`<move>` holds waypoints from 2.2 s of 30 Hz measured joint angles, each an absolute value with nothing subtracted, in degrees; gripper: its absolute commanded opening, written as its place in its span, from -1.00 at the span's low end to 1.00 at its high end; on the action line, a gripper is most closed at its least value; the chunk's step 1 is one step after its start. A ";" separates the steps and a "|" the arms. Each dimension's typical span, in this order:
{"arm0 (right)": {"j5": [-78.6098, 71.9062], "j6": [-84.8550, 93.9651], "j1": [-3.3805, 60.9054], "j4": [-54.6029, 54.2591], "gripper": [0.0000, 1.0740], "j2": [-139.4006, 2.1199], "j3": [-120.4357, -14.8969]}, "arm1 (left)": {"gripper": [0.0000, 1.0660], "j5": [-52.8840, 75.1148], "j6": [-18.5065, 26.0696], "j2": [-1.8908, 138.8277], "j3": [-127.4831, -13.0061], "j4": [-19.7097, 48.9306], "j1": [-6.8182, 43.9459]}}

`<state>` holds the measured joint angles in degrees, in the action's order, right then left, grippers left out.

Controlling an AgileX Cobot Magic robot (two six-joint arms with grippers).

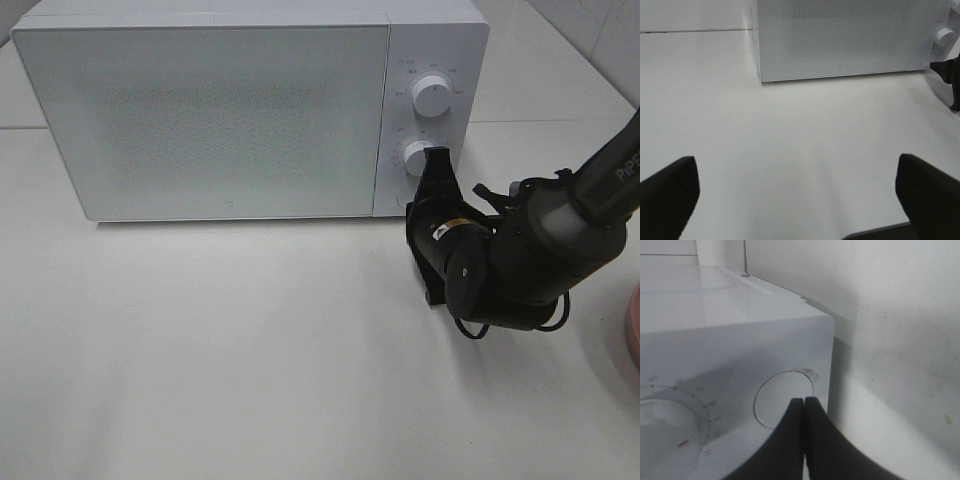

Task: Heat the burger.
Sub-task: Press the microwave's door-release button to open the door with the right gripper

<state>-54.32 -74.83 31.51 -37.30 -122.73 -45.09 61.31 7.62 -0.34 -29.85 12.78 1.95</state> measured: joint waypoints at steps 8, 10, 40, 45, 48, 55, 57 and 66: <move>-54.32 -74.83 31.51 -37.59 -1.00 -123.36 -45.89 | 0.87 61.31 7.62 -0.34 -29.85 12.78 1.95; -54.32 -74.83 31.51 -37.59 -1.00 -123.36 -45.89 | 0.87 61.31 7.62 -0.34 -29.85 12.78 1.95; -51.57 -73.51 30.08 -39.08 -1.00 -123.82 -50.36 | 0.87 61.31 7.62 -0.34 -29.85 12.78 1.95; -52.08 -73.51 30.31 -39.76 -1.00 -123.93 -50.53 | 0.87 61.31 7.62 -0.34 -29.85 12.78 1.95; -52.02 -73.40 30.42 -40.51 -1.00 -123.99 -50.99 | 0.87 61.31 7.62 -0.34 -29.85 12.78 1.95; -53.92 -72.19 31.05 -43.37 -1.00 -127.02 -53.86 | 0.87 61.31 7.62 -0.34 -29.85 12.78 1.95; -53.86 -71.62 31.34 -44.75 -1.00 -127.31 -54.49 | 0.87 61.31 7.62 -0.34 -29.85 12.78 1.95; -53.23 -70.19 31.40 -45.72 -1.00 -127.31 -54.89 | 0.87 61.31 7.62 -0.34 -29.85 12.78 1.95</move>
